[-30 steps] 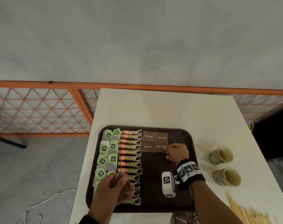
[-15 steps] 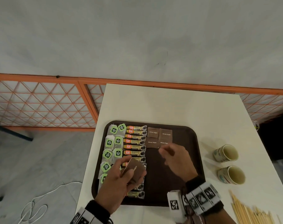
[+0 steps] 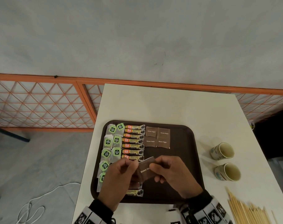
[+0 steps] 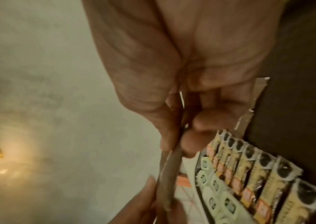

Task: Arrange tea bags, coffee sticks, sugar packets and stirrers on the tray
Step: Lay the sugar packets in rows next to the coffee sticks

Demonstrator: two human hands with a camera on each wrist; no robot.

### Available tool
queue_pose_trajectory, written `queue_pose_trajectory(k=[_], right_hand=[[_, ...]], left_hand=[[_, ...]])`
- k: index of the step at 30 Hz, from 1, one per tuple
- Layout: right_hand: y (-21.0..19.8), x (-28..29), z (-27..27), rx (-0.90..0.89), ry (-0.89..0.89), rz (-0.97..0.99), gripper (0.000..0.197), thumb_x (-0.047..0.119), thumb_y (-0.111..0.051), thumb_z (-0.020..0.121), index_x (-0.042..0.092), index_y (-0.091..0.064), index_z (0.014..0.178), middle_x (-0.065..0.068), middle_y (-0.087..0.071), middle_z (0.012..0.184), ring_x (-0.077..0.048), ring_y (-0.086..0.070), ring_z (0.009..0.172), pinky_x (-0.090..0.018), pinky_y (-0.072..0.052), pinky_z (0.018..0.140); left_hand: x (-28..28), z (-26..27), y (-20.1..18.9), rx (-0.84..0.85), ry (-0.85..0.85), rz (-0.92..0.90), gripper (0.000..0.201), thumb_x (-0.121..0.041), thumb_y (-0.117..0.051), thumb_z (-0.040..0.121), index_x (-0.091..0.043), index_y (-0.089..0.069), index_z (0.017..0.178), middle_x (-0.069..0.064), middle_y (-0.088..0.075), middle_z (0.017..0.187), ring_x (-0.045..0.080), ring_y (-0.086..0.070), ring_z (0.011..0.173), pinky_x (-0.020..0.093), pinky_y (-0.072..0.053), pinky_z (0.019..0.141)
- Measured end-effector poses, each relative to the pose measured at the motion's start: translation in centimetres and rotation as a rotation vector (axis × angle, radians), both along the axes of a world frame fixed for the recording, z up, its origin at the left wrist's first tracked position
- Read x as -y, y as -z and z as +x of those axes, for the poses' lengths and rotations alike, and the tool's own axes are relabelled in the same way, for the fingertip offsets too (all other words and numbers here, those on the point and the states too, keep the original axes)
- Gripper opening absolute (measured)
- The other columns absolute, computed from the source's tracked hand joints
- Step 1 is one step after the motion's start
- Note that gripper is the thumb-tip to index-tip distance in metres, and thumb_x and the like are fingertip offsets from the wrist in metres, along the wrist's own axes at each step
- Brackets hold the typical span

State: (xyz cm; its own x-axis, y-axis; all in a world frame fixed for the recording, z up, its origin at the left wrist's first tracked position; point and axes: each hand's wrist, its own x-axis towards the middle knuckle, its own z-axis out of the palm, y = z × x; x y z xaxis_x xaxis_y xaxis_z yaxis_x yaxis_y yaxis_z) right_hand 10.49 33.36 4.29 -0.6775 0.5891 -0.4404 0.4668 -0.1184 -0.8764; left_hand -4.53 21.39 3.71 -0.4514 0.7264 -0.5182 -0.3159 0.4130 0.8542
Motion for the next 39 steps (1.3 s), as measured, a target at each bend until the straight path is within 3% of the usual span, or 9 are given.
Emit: queue_pose_trajectory(k=[3,7,14,19,22,26,32,35,39], right_hand=[[2.3,-0.7,0.1,0.09,0.143,0.046,0.008,0.018,-0.065,0.093,0.018,-0.072,0.089,-0.004,-0.07,0.073,-0.007,-0.057,0.059,-0.019,-0.046,0.055],[7.1,-3.4,-0.9,0.207,0.408,-0.001,0.008,0.014,-0.066,0.092,0.012,-0.07,0.085,-0.008,-0.064,0.069,-0.01,-0.055,0.056,-0.021,-0.045,0.053],[11.2,-5.1,-3.6,0.324,0.553,0.055,0.013,0.016,-0.078,0.082,0.019,-0.067,0.076,-0.005,-0.07,0.075,-0.013,-0.06,0.053,-0.031,-0.056,0.069],[11.7,-4.9,-3.9,0.423,0.511,0.133,0.011,0.026,-0.081,0.077,0.023,-0.071,0.075,-0.006,-0.075,0.086,-0.024,-0.071,0.082,-0.039,-0.058,0.085],[12.0,-4.7,-4.1,0.476,0.505,0.165,0.014,0.028,-0.08,0.078,0.021,-0.069,0.074,-0.004,-0.073,0.091,-0.022,-0.069,0.089,-0.038,-0.057,0.087],[12.1,-4.7,-4.2,0.512,0.514,0.191,0.024,0.034,-0.08,0.077,0.016,-0.069,0.088,-0.003,-0.07,0.098,-0.02,-0.066,0.095,-0.036,-0.056,0.086],[10.8,-4.4,-1.7,0.495,0.505,0.239,0.017,0.033,-0.077,0.08,0.025,-0.062,0.078,0.001,-0.07,0.088,-0.02,-0.069,0.086,-0.042,-0.059,0.084],[7.3,-4.2,2.6,0.511,0.406,0.352,0.011,0.026,-0.074,0.084,0.025,-0.066,0.077,0.005,-0.069,0.081,-0.016,-0.068,0.079,-0.035,-0.057,0.08],[3.4,-2.9,11.8,0.647,0.258,0.442,0.012,0.021,-0.074,0.082,0.02,-0.067,0.073,0.001,-0.069,0.076,-0.015,-0.064,0.073,-0.027,-0.049,0.069]], left_hand=[[0.4,-0.8,0.9,-0.054,-0.085,-0.044,0.024,-0.025,-0.059,0.095,-0.002,-0.063,0.089,0.012,-0.073,0.073,0.026,-0.072,0.069,0.041,-0.06,0.067],[2.1,-1.7,2.1,-0.097,0.096,-0.144,0.029,-0.03,-0.058,0.095,-0.003,-0.062,0.087,0.01,-0.074,0.073,0.018,-0.071,0.069,0.036,-0.062,0.07],[4.7,-2.7,4.5,-0.141,0.28,-0.208,0.017,-0.028,-0.059,0.095,-0.012,-0.064,0.089,0.004,-0.075,0.08,0.016,-0.072,0.076,0.028,-0.056,0.068],[5.3,-3.1,5.7,-0.165,0.333,-0.213,0.02,-0.03,-0.062,0.093,-0.012,-0.065,0.084,0.002,-0.074,0.078,0.012,-0.068,0.068,0.023,-0.05,0.064],[5.4,-3.2,5.7,-0.207,0.35,-0.21,0.019,-0.03,-0.061,0.094,-0.014,-0.066,0.083,0.0,-0.074,0.078,0.011,-0.069,0.07,0.02,-0.051,0.064],[5.7,-3.4,5.5,-0.247,0.369,-0.2,0.018,-0.031,-0.061,0.094,-0.017,-0.064,0.082,-0.002,-0.074,0.079,0.009,-0.07,0.071,0.018,-0.052,0.062],[6.0,-3.0,5.1,-0.209,0.356,-0.169,0.014,-0.025,-0.065,0.091,-0.015,-0.066,0.081,0.003,-0.072,0.076,0.007,-0.065,0.065,0.019,-0.047,0.059],[5.1,-1.3,4.1,-0.248,0.403,-0.128,0.016,-0.02,-0.065,0.091,-0.009,-0.065,0.081,0.008,-0.071,0.072,0.002,-0.06,0.058,0.015,-0.046,0.056],[3.3,3.4,3.1,-0.388,0.512,-0.108,0.037,-0.036,-0.066,0.09,-0.005,-0.064,0.07,0.006,-0.069,0.061,0.001,-0.056,0.048,0.013,-0.044,0.055]])
